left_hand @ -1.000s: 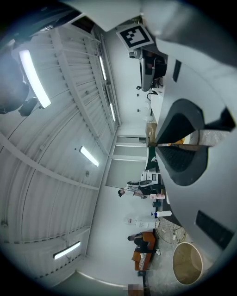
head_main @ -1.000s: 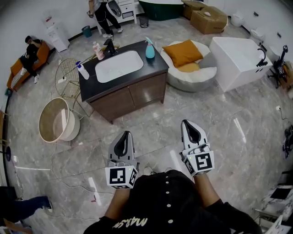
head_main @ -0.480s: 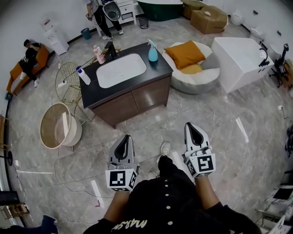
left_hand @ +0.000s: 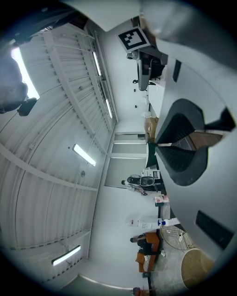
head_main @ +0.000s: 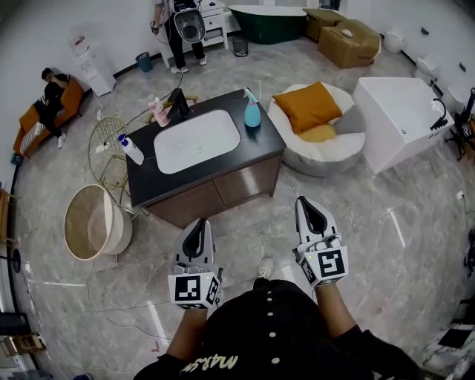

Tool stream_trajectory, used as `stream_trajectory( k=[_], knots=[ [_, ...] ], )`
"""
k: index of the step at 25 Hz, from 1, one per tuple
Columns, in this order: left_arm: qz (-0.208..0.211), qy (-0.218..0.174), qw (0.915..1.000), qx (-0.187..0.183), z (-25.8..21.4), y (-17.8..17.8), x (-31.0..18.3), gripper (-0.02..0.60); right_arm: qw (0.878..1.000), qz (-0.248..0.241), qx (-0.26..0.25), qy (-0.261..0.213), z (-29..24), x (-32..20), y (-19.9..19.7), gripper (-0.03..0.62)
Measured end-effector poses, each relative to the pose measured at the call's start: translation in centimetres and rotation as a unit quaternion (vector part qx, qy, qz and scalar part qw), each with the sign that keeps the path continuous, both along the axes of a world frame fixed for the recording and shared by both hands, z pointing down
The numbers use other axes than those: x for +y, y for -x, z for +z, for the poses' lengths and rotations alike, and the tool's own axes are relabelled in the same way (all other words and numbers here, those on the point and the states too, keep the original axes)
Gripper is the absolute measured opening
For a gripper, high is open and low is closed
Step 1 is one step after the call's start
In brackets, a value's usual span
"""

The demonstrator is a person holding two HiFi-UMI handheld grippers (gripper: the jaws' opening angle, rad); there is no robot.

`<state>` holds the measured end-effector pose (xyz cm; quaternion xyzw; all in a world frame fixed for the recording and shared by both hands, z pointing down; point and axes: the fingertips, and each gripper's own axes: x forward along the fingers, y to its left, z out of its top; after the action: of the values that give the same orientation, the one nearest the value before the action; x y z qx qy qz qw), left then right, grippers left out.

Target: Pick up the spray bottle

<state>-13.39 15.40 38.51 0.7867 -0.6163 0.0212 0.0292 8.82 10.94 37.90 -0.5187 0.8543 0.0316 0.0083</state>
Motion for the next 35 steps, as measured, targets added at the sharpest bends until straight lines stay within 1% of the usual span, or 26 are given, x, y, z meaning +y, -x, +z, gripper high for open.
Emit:
stream_trajectory(
  k=[4, 10, 13, 20, 24, 29, 32, 33, 35],
  knots=[
    [-0.012, -0.005, 0.9999, 0.002, -0.7, -1.1, -4.4, 0.028, 1.0, -0.008, 0.001, -0.004, -0.7, -4.4, -1.2, -0.005],
    [-0.026, -0.002, 0.9997, 0.003, -0.6, -2.5, -8.0, 0.028, 1.0, -0.011, -0.003, 0.011, -0.3, -8.7, -2.6, -0.005],
    [-0.029, 0.006, 0.9996, 0.003, -0.2, -2.6, -9.1, 0.028, 1.0, -0.015, -0.009, 0.007, 0.0, -10.1, -2.7, -0.005],
    [-0.025, 0.014, 0.9996, 0.002, 1.1, -2.1, -13.4, 0.028, 1.0, -0.014, -0.007, 0.021, 1.7, -14.1, -2.0, -0.005],
    [-0.012, 0.013, 0.9998, 0.006, 1.6, -1.9, -17.9, 0.028, 0.999, -0.006, 0.002, 0.039, 2.3, -17.5, -1.4, -0.005],
    [0.006, 0.009, 0.9999, 0.011, 1.5, -2.2, -24.9, 0.028, 1.0, -0.004, 0.001, 0.018, 2.0, -23.3, -1.1, -0.005],
    [0.015, 0.004, 0.9998, 0.012, 1.0, -2.0, -29.4, 0.028, 0.999, 0.007, 0.009, 0.041, 1.7, -27.5, -0.8, -0.005],
    [0.018, 0.004, 0.9998, 0.011, 0.9, -1.7, -30.8, 0.028, 0.999, 0.008, 0.01, 0.04, 1.6, -28.9, -0.5, -0.005],
    [0.023, 0.005, 0.9997, 0.011, 0.8, -0.9, -33.5, 0.028, 1.0, 0.005, 0.006, 0.022, 1.2, -31.7, 0.3, -0.005]
  ],
)
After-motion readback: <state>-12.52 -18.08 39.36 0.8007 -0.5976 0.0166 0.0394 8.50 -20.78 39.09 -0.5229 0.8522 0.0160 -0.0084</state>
